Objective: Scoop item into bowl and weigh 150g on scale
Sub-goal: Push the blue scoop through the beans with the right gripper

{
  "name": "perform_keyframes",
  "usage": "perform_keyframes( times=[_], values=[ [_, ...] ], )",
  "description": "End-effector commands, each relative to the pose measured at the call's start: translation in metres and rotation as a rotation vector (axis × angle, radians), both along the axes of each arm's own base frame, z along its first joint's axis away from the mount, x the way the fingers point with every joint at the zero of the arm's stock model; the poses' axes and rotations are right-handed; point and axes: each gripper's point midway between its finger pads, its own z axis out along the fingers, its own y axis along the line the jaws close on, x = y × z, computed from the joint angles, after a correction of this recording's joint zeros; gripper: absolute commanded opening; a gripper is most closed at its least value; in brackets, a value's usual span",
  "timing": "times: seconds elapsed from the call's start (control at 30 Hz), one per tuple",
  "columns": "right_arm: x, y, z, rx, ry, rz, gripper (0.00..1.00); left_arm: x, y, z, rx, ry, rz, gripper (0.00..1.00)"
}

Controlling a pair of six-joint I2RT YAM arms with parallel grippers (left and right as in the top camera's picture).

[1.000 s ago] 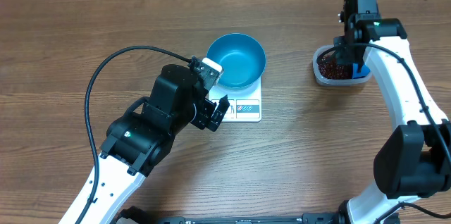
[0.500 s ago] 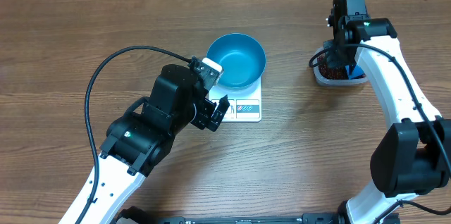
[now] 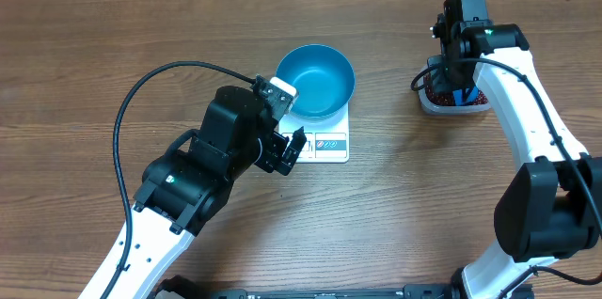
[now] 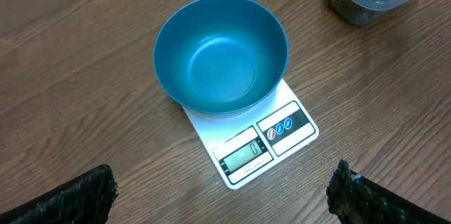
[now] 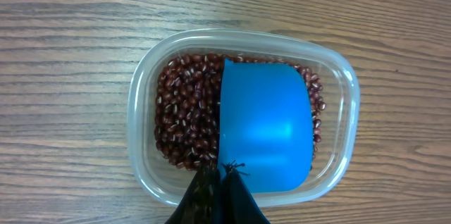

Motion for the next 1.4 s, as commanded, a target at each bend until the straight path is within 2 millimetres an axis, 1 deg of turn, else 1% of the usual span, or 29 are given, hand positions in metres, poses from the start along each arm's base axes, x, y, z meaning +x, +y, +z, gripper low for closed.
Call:
perform_keyframes(
  times=[0.0, 0.1, 0.37, 0.57, 0.8, 1.0, 1.37],
  values=[
    [0.001, 0.010, -0.004, 0.045, 0.013, 0.016, 0.04, 0.001, 0.003, 0.001, -0.007, 0.001, 0.021, 0.99],
    [0.000, 0.011, -0.004, 0.051, 0.018, 0.018, 0.04, 0.001, 0.003, 0.001, -0.008, 0.000, 0.021, 1.00],
    [-0.001, 0.026, -0.006, 0.132, 0.024, 0.042, 0.04, 0.001, 0.003, 0.001, -0.008, 0.000, 0.021, 0.99],
    [-0.001, 0.026, -0.006, 0.135, 0.026, 0.043, 0.04, 0.001, 0.003, 0.001, -0.008, 0.000, 0.021, 1.00],
    [-0.001, 0.034, -0.006, 0.196, 0.027, 0.054, 0.04, 0.001, 0.003, 0.001, -0.008, 0.000, 0.021, 1.00],
    [-0.001, 0.031, -0.006, 0.243, 0.027, 0.041, 0.04, 0.001, 0.003, 0.001, -0.008, 0.000, 0.021, 1.00],
    [-0.001, 0.026, -0.002, 0.415, 0.022, 0.008, 0.04, 0.001, 0.002, 0.001, -0.008, 0.001, 0.020, 1.00]
  ],
)
